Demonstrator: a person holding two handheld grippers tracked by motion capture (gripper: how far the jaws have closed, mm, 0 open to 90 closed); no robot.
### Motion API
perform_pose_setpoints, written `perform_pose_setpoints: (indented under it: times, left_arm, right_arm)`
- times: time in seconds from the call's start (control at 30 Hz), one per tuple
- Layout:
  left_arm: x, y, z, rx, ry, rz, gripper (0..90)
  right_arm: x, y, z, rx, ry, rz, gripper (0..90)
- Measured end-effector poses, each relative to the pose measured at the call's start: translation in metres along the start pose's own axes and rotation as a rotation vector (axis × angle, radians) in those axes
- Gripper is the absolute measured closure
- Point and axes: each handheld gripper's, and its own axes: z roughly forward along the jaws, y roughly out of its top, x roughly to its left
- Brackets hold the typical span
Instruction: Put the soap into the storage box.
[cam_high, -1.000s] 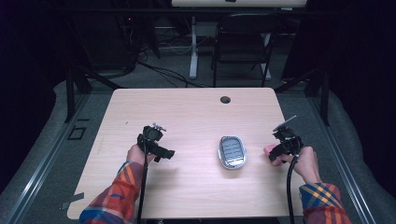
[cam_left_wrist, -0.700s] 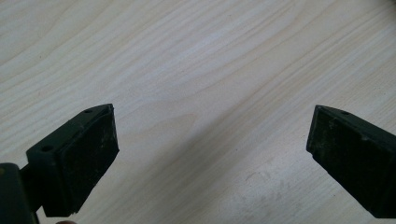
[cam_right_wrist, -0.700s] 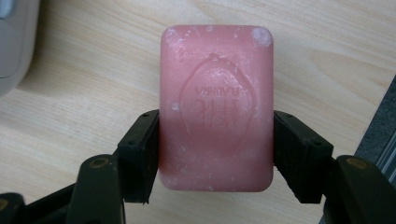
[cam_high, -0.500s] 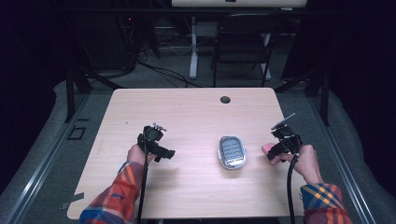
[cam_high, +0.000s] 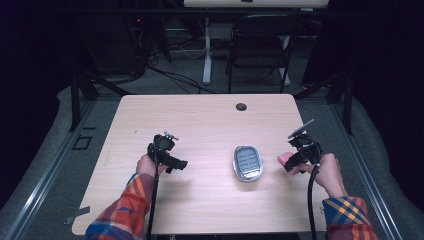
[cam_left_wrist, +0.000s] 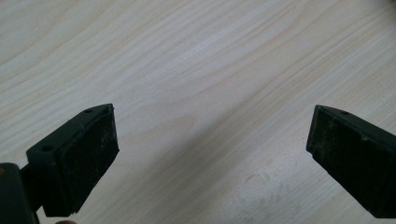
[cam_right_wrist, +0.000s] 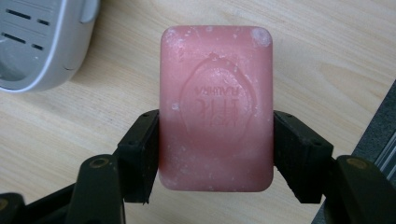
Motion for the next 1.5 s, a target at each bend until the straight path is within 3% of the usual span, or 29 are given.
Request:
perform_pose_setpoints:
  times: [0.43, 0.6, 0.9, 1.5]
  left_arm:
    - [0.000, 0.000, 0.000, -0.002, 0.002, -0.002, 2.0]
    - [-0.001, 0.000, 0.001, 0.000, -0.001, 0.002, 2.0]
    - [-0.001, 0.000, 0.000, -0.002, 0.001, 0.003, 2.0]
    - [-0.001, 0.000, 0.000, -0.004, 0.001, 0.010, 2.0]
  right_arm:
    - [0.009, 0.006, -0.011, -0.001, -0.003, -0.034, 37.0]
    - [0.016, 0.015, -0.020, 0.016, -0.003, -0.072, 37.0]
    - [0.025, 0.028, -0.029, -0.002, -0.009, -0.087, 37.0]
    - [0.041, 0.048, -0.041, 0.011, -0.022, -0.140, 37.0]
